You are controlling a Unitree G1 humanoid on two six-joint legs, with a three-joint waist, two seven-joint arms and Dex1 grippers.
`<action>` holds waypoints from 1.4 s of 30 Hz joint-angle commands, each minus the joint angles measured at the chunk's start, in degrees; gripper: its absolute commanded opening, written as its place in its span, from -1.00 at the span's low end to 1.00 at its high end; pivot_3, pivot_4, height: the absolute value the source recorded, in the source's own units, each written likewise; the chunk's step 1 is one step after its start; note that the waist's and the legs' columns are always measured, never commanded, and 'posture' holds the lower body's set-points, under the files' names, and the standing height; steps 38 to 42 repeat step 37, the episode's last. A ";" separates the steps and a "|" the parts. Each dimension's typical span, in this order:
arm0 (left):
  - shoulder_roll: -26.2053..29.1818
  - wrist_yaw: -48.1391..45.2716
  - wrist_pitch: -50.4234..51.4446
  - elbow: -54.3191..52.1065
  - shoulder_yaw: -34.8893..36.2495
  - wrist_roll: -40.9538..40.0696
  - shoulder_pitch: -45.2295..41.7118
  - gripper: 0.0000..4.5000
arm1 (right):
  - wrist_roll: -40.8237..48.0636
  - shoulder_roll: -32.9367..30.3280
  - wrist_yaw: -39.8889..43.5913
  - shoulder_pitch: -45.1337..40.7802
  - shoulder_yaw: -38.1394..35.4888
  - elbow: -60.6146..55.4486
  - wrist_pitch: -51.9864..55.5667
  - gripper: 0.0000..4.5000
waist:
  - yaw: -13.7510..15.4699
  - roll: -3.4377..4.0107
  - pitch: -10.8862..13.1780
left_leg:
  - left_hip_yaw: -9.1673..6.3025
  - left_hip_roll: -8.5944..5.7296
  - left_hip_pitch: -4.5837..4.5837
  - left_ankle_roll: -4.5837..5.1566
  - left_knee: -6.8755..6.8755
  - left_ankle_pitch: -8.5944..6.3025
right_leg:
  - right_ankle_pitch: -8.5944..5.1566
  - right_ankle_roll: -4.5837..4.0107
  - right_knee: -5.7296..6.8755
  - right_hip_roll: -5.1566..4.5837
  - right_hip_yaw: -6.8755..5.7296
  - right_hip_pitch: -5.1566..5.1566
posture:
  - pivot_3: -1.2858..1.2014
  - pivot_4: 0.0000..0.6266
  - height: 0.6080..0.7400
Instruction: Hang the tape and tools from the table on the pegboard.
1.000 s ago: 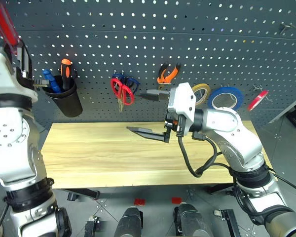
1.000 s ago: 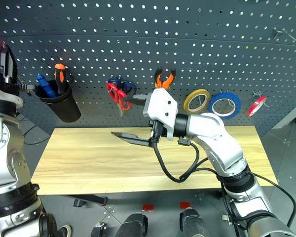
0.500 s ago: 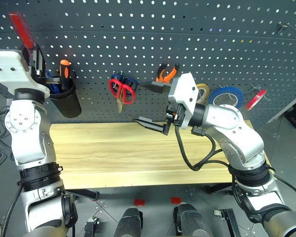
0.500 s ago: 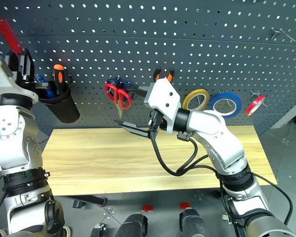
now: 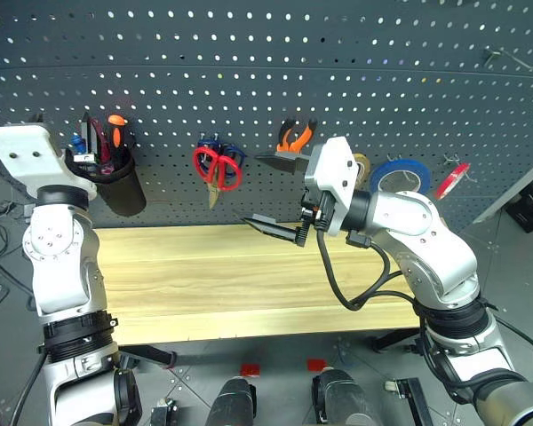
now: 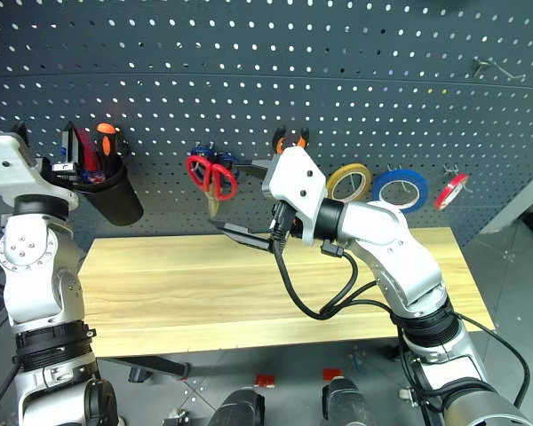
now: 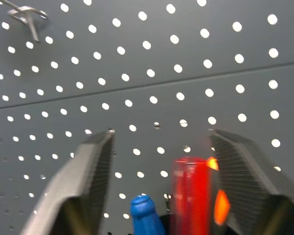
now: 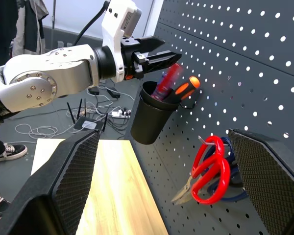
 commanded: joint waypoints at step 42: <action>-16.97 3.48 9.02 -12.00 -7.86 3.86 37.25 0.98 | -23.12 2.03 -33.50 37.15 -16.67 40.12 -40.79 1.00 | 4.99 0.73 -7.28 | 0.56 -0.69 2.89 0.76 -0.83 -0.42 | -0.18 0.01 -0.86 -0.14 0.42 2.82 | 0.10 -1.00 1.00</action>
